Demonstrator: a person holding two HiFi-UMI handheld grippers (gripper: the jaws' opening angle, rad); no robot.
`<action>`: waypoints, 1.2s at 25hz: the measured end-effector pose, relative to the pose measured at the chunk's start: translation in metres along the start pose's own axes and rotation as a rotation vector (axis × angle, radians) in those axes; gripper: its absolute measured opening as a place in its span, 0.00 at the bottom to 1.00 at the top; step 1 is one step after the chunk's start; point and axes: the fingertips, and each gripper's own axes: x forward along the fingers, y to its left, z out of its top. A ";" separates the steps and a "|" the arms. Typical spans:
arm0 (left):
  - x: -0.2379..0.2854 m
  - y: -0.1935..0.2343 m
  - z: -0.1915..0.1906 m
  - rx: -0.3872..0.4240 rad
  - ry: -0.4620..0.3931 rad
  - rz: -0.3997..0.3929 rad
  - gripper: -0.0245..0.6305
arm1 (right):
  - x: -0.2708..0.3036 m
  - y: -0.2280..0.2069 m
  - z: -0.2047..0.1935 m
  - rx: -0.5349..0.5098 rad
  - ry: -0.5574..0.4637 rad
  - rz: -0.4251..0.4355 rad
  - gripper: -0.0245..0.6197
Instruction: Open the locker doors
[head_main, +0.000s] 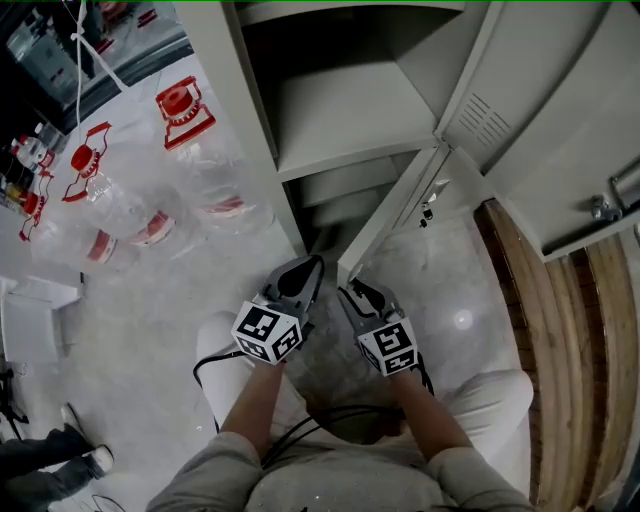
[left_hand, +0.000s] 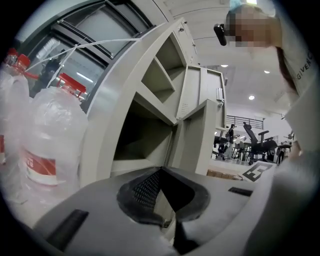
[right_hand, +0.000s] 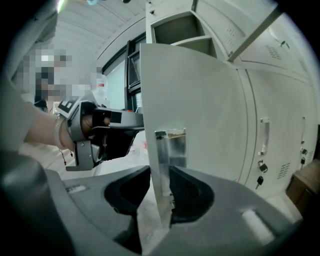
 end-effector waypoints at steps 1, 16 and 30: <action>0.002 -0.004 0.000 -0.003 0.003 -0.012 0.04 | -0.007 -0.002 -0.002 -0.003 -0.006 0.000 0.23; 0.048 -0.074 -0.010 -0.014 0.027 -0.204 0.04 | -0.100 -0.047 -0.030 0.061 -0.075 -0.079 0.24; 0.065 -0.084 -0.006 -0.010 0.017 -0.232 0.04 | -0.182 -0.135 -0.052 0.311 -0.191 -0.412 0.17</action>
